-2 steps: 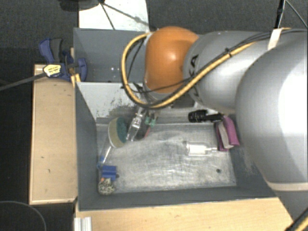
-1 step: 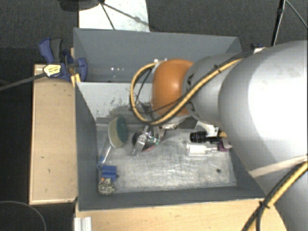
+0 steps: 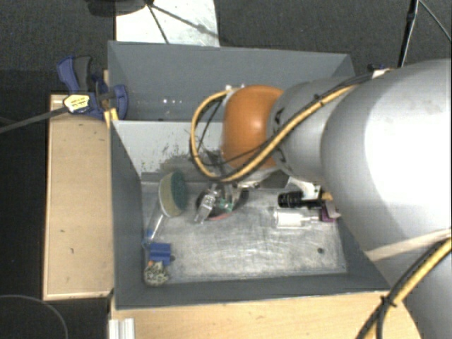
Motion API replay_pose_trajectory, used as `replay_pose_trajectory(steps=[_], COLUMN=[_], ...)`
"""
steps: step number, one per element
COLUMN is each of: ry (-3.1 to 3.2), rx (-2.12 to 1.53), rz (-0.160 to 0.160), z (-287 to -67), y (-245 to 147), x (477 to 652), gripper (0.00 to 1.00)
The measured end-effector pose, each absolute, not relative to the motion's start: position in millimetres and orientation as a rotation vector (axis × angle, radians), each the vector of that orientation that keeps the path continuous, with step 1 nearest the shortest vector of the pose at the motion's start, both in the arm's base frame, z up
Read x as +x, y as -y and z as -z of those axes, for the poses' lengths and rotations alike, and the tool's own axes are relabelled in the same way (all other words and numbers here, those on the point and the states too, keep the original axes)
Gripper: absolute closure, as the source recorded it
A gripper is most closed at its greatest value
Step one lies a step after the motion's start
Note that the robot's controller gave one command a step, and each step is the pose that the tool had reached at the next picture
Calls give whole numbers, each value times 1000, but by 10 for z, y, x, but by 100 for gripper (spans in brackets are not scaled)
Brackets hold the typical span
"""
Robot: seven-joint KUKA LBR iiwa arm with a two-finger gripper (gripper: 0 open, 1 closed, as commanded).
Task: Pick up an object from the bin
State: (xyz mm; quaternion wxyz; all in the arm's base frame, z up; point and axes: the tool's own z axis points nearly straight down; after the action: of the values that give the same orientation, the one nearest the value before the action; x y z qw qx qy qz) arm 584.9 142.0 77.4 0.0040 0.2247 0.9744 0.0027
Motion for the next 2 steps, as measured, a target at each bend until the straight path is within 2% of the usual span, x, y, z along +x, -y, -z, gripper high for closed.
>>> replay_pose_trajectory(steps=[1,2], ry=[-3057,-3064], rx=[682,684], rz=[-10,-1], z=[-2037,-1983], y=[-1810,-1789], x=[5793,5778], gripper=[100,0])
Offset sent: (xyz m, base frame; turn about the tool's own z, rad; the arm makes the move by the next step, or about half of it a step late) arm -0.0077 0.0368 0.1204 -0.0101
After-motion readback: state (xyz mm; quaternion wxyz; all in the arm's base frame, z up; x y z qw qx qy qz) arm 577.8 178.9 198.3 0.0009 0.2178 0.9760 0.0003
